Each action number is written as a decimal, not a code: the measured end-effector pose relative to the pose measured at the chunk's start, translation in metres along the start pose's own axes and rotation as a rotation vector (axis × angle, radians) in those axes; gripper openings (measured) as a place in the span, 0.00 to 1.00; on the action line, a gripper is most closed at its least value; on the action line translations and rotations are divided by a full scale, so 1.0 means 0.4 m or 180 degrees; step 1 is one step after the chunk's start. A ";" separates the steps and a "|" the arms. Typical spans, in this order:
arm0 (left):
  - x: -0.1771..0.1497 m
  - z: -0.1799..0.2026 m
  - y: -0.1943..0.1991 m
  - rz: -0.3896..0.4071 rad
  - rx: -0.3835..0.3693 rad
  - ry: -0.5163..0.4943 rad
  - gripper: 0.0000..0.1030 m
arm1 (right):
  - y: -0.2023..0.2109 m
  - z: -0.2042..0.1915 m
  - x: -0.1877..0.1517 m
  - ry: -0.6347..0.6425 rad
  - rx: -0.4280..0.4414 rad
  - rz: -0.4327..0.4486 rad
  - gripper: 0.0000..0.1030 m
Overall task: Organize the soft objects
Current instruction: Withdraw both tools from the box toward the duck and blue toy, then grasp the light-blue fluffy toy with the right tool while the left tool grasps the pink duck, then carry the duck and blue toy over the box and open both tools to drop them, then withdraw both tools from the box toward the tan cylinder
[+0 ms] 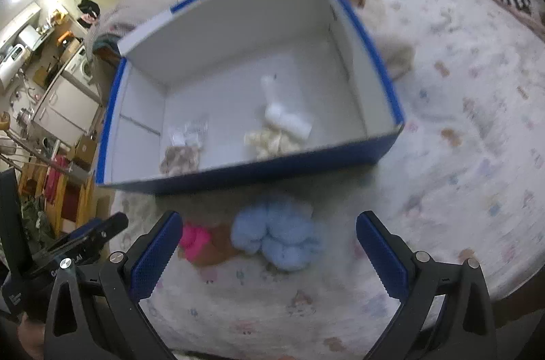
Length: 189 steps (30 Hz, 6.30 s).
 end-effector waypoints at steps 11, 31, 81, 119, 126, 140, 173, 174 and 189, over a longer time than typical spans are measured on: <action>-0.032 -0.051 -0.050 -0.0186 0.0039 0.0232 0.68 | -0.072 0.065 -0.026 -0.0632 0.0370 -0.0404 1.00; -0.040 -0.063 -0.066 -0.0239 -0.0011 0.0319 0.68 | -0.196 0.039 -0.069 -0.0208 -0.0113 -0.0680 0.31; -0.052 0.008 -0.112 -0.0404 -0.0138 0.0015 0.24 | -0.030 -0.001 -0.069 -0.0088 0.0291 -0.0322 0.10; 0.168 0.020 0.217 0.0550 0.0469 -0.0516 0.24 | 0.227 -0.108 0.018 0.0541 0.0561 0.0918 0.10; 0.234 0.024 0.146 0.0497 0.0450 -0.0503 0.24 | 0.194 -0.137 0.082 0.0565 0.0578 0.0828 0.10; 0.340 0.058 0.019 0.0359 0.0495 -0.0578 0.24 | 0.025 -0.172 0.258 0.0655 0.0446 0.0565 0.10; 0.346 0.048 -0.178 0.0017 0.0757 -0.0340 0.27 | -0.167 -0.070 0.240 0.0494 0.0294 -0.0037 0.10; 0.344 0.050 -0.176 0.0020 0.0766 -0.0352 0.30 | -0.168 -0.068 0.239 0.0437 0.0364 -0.0065 0.10; 0.316 0.043 -0.073 0.0194 0.0811 -0.0317 0.61 | -0.094 -0.082 0.258 0.0391 0.0575 0.0197 0.73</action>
Point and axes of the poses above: each gripper's, at about its wrist camera, not at the fingertips, and y roughly against the way its jaws point, z to its right, x to its top, the point moved 9 cm from there along -y, roughly the way its jaws point, and after that the axes turned 8 degrees about -y, right-handed, at the moved point
